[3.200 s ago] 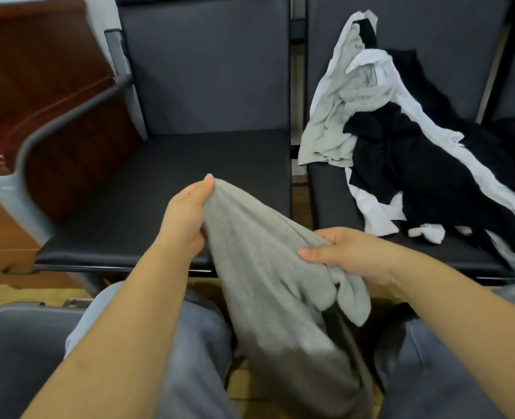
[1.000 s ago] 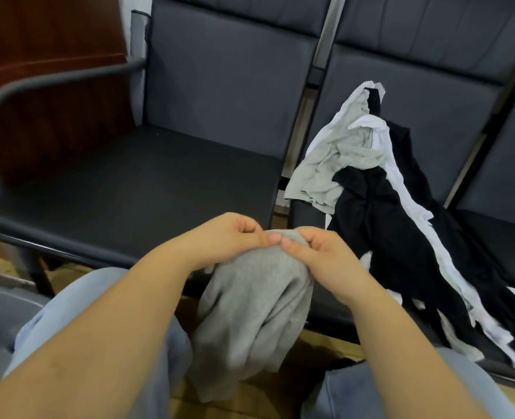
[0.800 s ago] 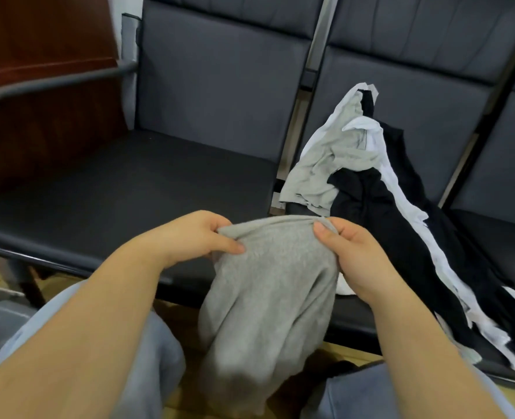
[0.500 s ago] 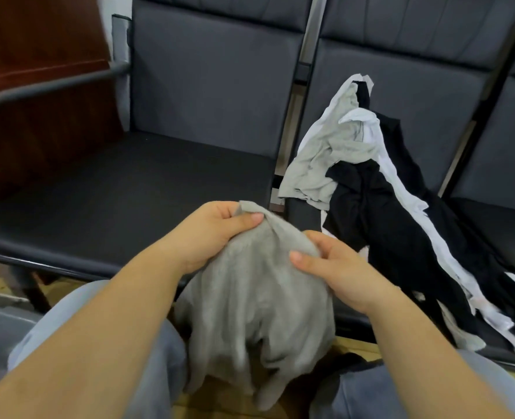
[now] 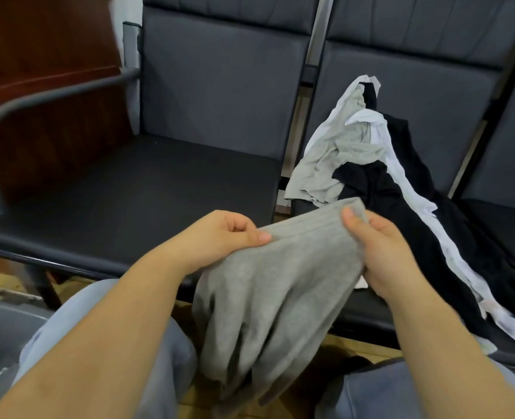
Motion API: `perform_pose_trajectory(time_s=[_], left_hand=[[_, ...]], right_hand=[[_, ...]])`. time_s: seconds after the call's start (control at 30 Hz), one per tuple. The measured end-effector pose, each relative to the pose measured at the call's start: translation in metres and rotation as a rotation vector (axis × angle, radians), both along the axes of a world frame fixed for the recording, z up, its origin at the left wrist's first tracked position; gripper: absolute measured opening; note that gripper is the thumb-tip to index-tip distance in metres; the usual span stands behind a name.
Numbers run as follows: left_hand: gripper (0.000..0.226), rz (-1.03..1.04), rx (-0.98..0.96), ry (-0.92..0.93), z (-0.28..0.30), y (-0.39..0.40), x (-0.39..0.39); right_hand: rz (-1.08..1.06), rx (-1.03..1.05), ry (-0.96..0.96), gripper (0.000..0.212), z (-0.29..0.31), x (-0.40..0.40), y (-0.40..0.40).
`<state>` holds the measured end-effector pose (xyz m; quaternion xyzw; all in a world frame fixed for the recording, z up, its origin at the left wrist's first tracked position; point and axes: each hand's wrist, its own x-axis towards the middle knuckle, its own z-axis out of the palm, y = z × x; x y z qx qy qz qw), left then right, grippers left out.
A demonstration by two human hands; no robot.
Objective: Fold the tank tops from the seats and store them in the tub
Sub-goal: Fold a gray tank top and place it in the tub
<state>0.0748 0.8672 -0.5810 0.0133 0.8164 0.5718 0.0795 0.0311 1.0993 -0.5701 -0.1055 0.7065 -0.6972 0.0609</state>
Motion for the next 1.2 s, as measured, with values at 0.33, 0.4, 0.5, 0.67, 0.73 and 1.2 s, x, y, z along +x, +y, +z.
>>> perform_pose_trajectory(time_s=[0.33,0.4,0.5,0.67,0.73,1.2], left_hand=[[0.025,-0.067,0.114,0.052,-0.004,-0.007,0.004],[0.025,-0.113,0.094,0.054,-0.011,0.003,0.004],[0.023,-0.166,0.037,0.074,-0.017,0.014,0.004],[0.013,-0.156,-0.062,0.035,-0.013,0.009,-0.001],[0.02,-0.153,-0.098,-0.041,-0.01,0.0,-0.004],[0.029,-0.061,0.218,-0.111,0.006,-0.018,-0.019]], right_hand=[[0.334,0.066,-0.067,0.06,-0.026,0.001,0.003],[0.398,0.096,-0.116,0.064,-0.036,0.008,-0.011],[0.424,0.277,-0.033,0.044,-0.044,0.014,-0.028],[0.437,0.375,0.004,0.045,-0.033,0.008,-0.03],[0.436,0.344,-0.004,0.027,-0.025,0.002,-0.023],[0.614,0.305,-0.265,0.034,-0.02,-0.013,-0.005]])
